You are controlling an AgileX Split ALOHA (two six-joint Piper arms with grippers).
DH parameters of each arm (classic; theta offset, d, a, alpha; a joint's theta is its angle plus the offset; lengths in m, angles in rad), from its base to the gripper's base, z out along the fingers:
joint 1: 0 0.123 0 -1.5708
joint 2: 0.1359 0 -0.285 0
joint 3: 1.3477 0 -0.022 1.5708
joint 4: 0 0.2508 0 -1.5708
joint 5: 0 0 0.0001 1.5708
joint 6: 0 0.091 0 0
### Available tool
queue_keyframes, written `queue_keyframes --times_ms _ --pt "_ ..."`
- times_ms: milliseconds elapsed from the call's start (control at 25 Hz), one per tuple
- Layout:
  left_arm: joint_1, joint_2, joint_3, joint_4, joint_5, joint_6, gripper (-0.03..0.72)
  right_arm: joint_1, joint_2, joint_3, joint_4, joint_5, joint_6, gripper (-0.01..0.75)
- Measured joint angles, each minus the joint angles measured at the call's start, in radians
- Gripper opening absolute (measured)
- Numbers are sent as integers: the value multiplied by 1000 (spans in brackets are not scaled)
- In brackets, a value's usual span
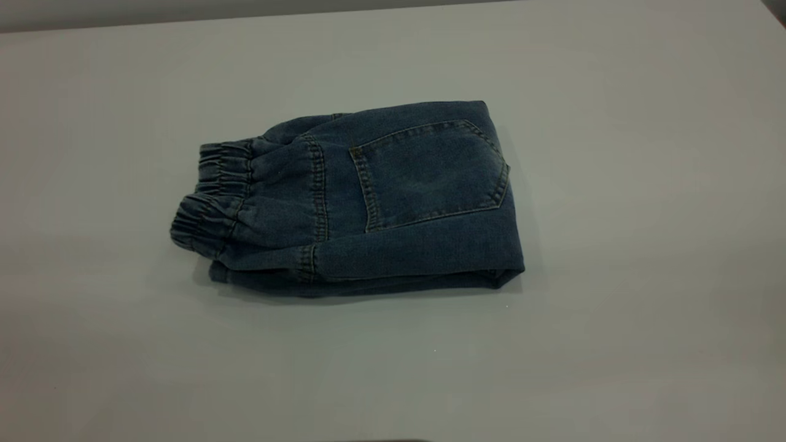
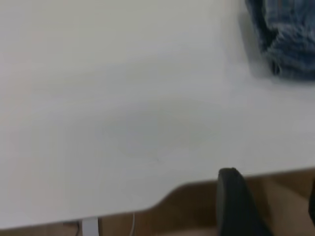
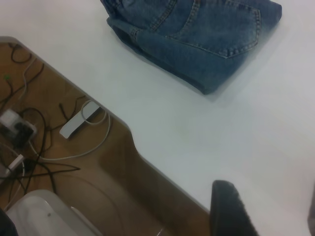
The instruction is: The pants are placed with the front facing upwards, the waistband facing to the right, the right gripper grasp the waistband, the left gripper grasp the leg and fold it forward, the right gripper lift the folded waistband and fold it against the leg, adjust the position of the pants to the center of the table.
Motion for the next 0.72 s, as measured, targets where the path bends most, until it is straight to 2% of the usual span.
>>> queue_keyframes --times_ms 80,120,320,480,600,720 --pt "4 -46 0 0 0 0 316 -57 0 1 6 0 0 323" --pt "4 -63 0 0 3 0 316 -114 -2 1 8 0 0 323" --pt "4 -72 0 0 8 0 316 -499 -7 1 10 0 -1 323" --pt "4 -72 0 0 8 0 316 -713 -14 1 11 0 -1 319" --pt "4 -72 0 0 8 0 316 -782 -57 1 11 0 -1 318" --pt "4 -72 0 0 8 0 316 -793 -126 1 13 0 -1 317"
